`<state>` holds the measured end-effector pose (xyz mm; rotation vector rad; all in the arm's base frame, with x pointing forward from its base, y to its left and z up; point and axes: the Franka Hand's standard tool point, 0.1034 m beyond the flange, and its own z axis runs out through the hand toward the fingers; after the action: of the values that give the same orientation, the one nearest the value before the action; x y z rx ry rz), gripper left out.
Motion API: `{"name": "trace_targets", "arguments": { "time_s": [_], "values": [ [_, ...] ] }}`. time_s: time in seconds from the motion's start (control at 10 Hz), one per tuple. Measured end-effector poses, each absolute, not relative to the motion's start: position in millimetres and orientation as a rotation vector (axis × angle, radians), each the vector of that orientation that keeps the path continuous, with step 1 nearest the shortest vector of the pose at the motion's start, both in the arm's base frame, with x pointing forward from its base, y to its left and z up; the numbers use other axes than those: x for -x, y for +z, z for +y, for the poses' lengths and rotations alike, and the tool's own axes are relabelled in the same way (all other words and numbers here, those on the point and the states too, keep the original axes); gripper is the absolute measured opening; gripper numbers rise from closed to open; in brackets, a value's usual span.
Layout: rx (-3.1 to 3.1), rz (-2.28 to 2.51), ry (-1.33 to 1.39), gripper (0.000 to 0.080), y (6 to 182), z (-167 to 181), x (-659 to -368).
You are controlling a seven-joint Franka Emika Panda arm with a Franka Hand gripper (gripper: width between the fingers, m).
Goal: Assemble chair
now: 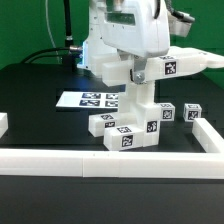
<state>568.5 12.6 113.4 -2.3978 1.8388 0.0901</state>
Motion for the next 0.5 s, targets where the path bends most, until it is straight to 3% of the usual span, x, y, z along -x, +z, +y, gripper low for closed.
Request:
{"name": "trace_targets", "arguments": {
  "time_s": [0.5],
  "values": [
    [2.399,1.838,0.093,0.0284,113.6,12.7,-568.7]
  ]
}}
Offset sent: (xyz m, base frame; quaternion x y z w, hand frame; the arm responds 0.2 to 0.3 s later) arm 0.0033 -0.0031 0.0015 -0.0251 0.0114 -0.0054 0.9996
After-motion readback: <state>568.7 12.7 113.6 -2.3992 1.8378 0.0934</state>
